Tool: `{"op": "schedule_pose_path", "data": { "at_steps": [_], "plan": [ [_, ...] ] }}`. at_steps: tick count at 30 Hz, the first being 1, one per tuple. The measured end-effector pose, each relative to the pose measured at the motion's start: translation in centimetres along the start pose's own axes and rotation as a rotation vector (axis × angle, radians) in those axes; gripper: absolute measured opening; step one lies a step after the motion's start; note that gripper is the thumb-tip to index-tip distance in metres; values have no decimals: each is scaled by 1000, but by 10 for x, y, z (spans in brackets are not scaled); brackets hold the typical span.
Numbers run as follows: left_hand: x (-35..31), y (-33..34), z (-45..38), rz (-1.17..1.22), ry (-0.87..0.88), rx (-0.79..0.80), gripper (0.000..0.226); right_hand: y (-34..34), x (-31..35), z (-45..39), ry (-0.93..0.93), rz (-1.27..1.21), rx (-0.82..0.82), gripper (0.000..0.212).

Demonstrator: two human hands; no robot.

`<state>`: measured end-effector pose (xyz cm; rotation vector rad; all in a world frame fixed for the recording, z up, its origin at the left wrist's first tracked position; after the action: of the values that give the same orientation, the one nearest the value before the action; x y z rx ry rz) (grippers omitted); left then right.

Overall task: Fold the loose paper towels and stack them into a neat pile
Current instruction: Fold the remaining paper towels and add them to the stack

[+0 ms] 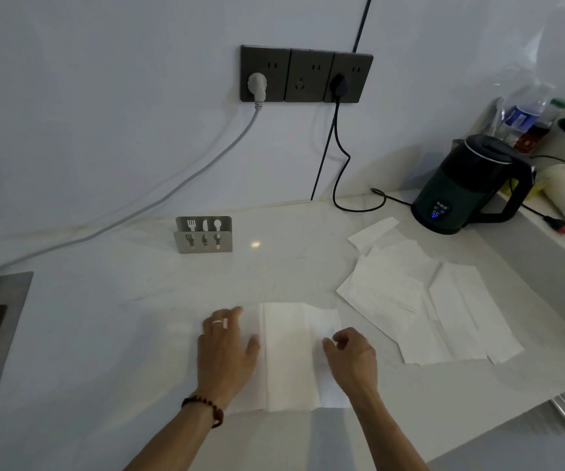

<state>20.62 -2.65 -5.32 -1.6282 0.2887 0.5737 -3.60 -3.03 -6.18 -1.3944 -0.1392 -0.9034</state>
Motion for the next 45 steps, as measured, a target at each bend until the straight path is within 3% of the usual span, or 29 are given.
{"op": "schedule_pose_path", "data": {
  "at_steps": [5, 8, 11, 14, 16, 20, 23, 25, 28, 33, 38, 45],
  "plan": [
    [-48, 37, 25, -194, 528, 284, 60, -4, -14, 1, 0, 140, 2, 55],
    [-55, 51, 33, -281, 523, 547, 72, -1, -15, 2, 12, 108, 24, 58],
    [-56, 52, 34, -333, 507, 589, 75, -1, -21, -2, 109, -46, 69, 59],
    [-55, 52, 33, -346, 507, 591, 75, 0, -31, -4, 228, -234, 139, 53],
    [-55, 53, 33, -337, 492, 589, 73, -6, -29, -1, 253, -396, 163, 36],
    [-58, 42, 25, -287, 433, 489, 65, -20, -1, 10, 118, -506, 256, 18],
    [-66, 20, 10, -10, 253, 272, 44, -18, 25, 22, -42, -458, 397, 18],
    [-63, 10, -2, 198, 64, 172, 47, -12, 36, 31, -120, -443, 512, 19],
    [-50, 13, -7, 457, -190, 268, 51, -8, 36, 34, -128, -477, 533, 20],
    [-29, 21, -6, 388, -237, 277, 36, -3, 15, 20, -228, -155, 337, 31],
    [-25, 24, -4, 196, -248, 226, 33, 10, 16, 24, -386, 70, 369, 46],
    [-24, 20, -4, 54, -233, 189, 23, 20, 15, 24, -447, 195, 395, 51]
  ]
}}
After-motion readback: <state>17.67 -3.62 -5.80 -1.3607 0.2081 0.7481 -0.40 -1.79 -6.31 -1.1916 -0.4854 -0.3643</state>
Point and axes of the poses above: each hand's wrist, its own z-axis away from the middle knuckle, its own y-axis out of the palm, x = y × z, the point moved 6 cm from there along -z, towards the middle knuckle, and after that the axes turned 3 degrees about -x, right-handed, at the moved point
